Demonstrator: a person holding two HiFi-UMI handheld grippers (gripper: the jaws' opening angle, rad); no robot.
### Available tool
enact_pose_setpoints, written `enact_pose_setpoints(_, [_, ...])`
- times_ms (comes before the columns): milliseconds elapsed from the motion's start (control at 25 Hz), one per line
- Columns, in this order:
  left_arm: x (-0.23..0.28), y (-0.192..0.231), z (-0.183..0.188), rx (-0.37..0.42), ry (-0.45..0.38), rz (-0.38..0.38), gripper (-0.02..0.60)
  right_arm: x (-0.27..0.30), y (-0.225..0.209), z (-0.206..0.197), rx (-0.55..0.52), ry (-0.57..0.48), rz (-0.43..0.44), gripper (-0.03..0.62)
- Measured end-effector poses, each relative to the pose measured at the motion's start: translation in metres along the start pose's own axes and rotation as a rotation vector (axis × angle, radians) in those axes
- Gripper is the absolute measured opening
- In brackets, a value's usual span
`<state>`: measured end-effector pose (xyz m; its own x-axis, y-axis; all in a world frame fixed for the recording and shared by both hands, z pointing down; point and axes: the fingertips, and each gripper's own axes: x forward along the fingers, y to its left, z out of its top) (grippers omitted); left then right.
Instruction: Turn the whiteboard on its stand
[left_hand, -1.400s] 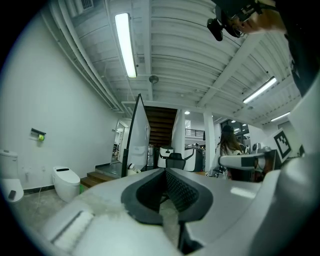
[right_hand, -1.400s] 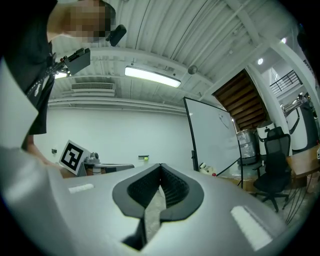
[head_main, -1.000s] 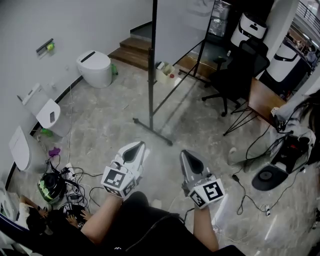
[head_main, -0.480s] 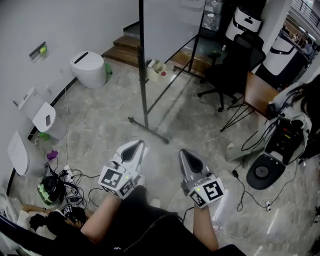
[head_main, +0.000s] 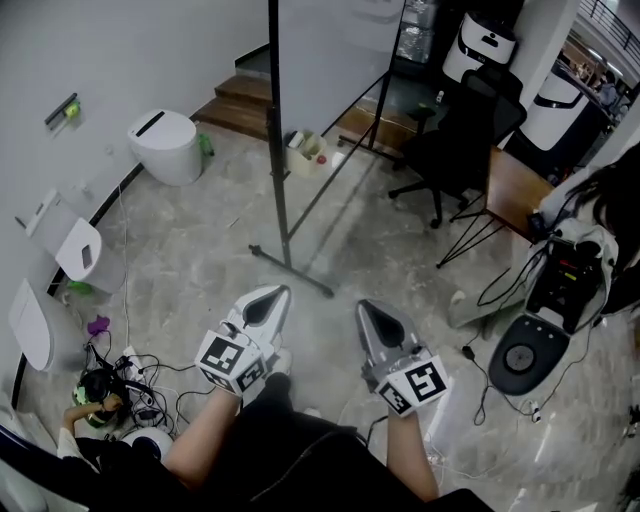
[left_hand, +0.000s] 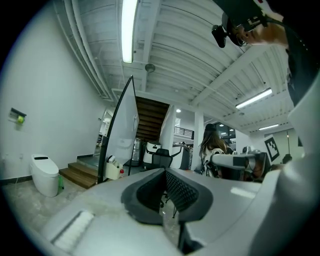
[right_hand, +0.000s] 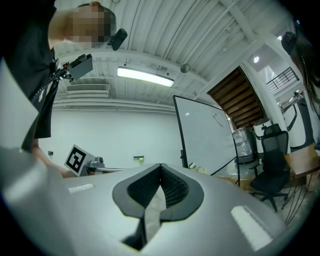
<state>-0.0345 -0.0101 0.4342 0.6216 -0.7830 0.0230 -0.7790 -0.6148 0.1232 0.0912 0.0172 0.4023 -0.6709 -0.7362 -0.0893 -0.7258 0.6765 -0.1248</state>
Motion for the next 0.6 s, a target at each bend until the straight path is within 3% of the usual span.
enact_pose_setpoints(600, [0.085, 0.114, 0.028, 0.016, -0.008, -0.068, 0.005, 0.127, -0.046, 0.011, -0.066, 0.011, -0.049, 0.009])
